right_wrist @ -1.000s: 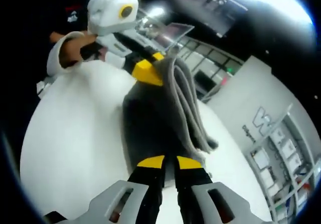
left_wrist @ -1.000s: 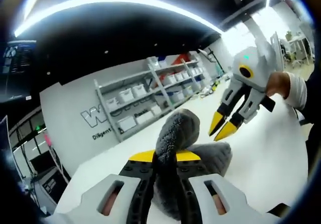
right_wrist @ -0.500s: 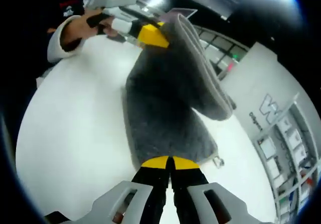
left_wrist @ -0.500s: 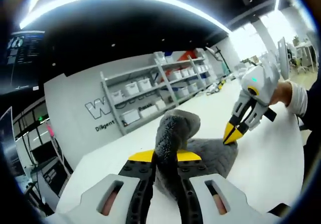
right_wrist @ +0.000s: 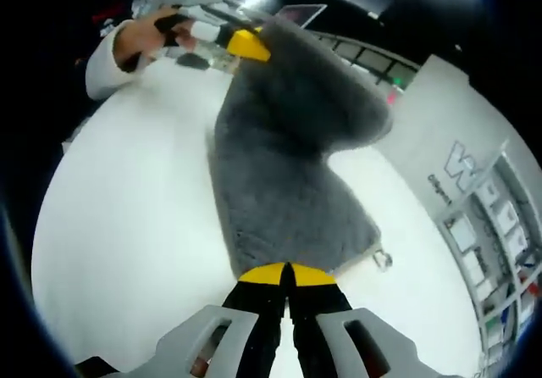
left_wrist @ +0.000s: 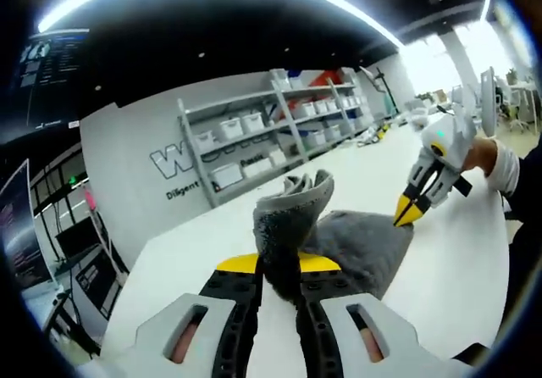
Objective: Open the folded towel by lifting each exposed corner and separating the folded layers until the towel lies flat within the target outline without major curled edges
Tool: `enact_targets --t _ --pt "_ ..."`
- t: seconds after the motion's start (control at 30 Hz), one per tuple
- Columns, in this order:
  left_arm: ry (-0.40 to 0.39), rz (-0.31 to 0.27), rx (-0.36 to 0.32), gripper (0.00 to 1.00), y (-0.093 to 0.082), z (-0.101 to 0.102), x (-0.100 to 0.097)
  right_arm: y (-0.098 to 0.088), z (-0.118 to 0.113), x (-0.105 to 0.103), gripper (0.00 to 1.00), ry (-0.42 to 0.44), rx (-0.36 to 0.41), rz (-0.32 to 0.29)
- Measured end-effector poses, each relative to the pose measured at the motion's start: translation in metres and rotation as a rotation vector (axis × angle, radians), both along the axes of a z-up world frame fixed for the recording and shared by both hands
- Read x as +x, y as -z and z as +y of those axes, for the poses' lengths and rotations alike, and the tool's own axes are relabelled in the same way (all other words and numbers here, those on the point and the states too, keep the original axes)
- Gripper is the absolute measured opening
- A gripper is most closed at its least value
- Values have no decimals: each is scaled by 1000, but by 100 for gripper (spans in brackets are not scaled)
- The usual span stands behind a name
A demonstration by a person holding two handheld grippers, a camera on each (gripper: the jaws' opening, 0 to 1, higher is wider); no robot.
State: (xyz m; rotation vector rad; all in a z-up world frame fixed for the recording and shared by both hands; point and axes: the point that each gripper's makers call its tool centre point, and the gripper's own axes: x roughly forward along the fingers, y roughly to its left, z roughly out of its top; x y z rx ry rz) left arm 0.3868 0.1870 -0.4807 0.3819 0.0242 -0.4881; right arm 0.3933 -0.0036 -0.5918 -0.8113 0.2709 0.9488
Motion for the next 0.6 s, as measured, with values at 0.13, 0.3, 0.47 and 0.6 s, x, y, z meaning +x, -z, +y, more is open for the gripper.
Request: enact_targets --t 0.13,0.3,0.47,0.6 --pt "-30 43 -5 13 6 13 2 2 0 -4 0 4 23 34" --pt "-53 79 -15 14 11 24 3 3 -1 -6 0 34 36 64" --pt "-76 125 -24 14 18 37 3 4 -3 -10 0 47 37 90" --pt "-85 148 -35 15 21 44 3 4 -3 -12 0 61 46 109"
